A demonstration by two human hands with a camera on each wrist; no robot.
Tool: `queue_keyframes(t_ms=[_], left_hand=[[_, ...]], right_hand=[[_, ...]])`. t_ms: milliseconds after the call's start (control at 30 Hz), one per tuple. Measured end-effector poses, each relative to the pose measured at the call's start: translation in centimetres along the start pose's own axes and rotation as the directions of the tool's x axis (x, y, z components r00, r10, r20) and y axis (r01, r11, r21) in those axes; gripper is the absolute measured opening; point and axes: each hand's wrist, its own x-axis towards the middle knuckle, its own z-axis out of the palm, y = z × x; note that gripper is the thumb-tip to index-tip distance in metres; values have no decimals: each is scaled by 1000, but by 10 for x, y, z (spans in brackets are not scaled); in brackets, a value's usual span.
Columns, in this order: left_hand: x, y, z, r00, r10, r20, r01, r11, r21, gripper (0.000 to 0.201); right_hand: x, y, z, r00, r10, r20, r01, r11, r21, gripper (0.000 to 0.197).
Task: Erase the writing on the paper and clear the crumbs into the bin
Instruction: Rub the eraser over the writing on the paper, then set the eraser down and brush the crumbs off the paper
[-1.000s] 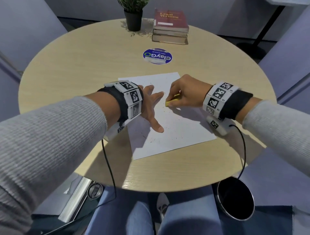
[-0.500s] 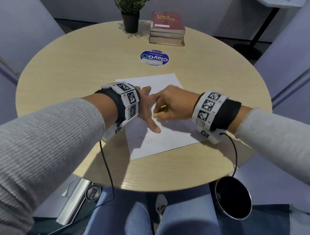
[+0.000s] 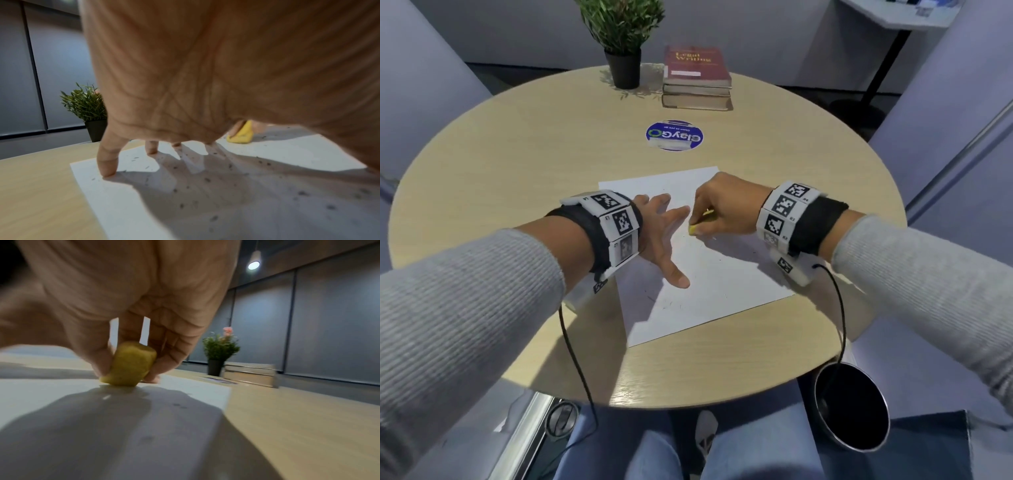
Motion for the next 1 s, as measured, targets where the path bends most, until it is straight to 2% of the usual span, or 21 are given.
queue_keyframes(t_ms=[67, 200, 300, 433, 533, 633, 700, 767, 867, 933, 1000], left_hand=[[4, -1, 1, 1000, -6, 0, 6, 1000, 14, 143], [-1, -1, -2, 1000, 15, 24, -16, 1000, 25, 128], [-4, 1, -4, 999, 35, 34, -37, 998, 55, 126], [-5, 2, -12, 994, 99, 40, -102, 992, 71, 127], [-8, 0, -18, 992, 121, -20, -120, 992, 33, 123], [-10, -11, -25, 973, 89, -213, -125, 979, -163, 108], [-11, -18, -27, 941, 47, -334, -157, 937, -313, 87], [-12, -19, -28, 912, 8, -410, -174, 913, -369, 75], [-13, -14, -28, 889, -22, -458, -182, 900, -397, 82], [-11, -11, -27, 882, -21, -470, -189, 898, -396, 81], [-9, -10, -23, 881, -9, -472, -195, 904, -381, 71]], right_hand=[[1, 8, -2, 999, 49, -20, -50, 998, -29, 20], [-12, -17, 12, 997, -75, 7, 75, 996, -44, 20], [-23, -21, 11, 996, -89, 11, 89, 996, -1, 20], [-38, -9, -2, 994, -5, -112, 16, 995, 97, 23], [-58, 15, -22, 969, 157, -192, -122, 976, 180, 32], [-85, 53, -39, 901, 351, -255, -306, 931, 200, 34], [-102, 82, -41, 826, 470, -310, -434, 882, 183, 33], [-117, 110, -36, 741, 587, -325, -559, 808, 185, 34], [-133, 136, -23, 652, 715, -252, -697, 696, 172, 37], [-141, 143, -14, 625, 752, -210, -737, 657, 156, 39], [-144, 143, -9, 619, 757, -209, -747, 650, 141, 43]])
